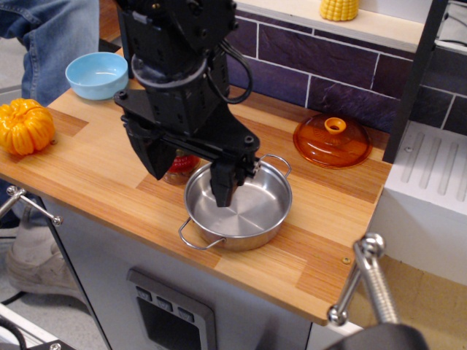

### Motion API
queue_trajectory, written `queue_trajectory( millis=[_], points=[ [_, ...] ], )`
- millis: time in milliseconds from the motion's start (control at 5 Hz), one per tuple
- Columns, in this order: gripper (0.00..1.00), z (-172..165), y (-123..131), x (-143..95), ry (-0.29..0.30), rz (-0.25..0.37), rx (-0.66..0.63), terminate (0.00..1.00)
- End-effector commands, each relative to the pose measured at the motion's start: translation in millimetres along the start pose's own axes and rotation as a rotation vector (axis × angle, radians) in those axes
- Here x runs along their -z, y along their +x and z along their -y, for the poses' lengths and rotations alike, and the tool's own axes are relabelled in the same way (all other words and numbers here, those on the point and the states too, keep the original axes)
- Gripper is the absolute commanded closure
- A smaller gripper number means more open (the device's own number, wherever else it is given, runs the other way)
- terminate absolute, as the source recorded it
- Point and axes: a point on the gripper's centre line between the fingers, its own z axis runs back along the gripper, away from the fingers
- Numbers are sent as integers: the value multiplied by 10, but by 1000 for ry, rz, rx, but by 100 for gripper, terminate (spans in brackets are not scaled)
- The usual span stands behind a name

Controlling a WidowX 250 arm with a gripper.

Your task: Pour almonds in pot

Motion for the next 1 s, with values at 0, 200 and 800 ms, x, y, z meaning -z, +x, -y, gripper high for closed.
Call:
queue_trajectory(
  millis=[0,200,800],
  points=[
    [0,0,0,0,0,0,0,0],
    [0,-70,115,-135,-38,1,-150,0],
    [0,-681,525,-336,-172,-185,-579,0]
  ],
)
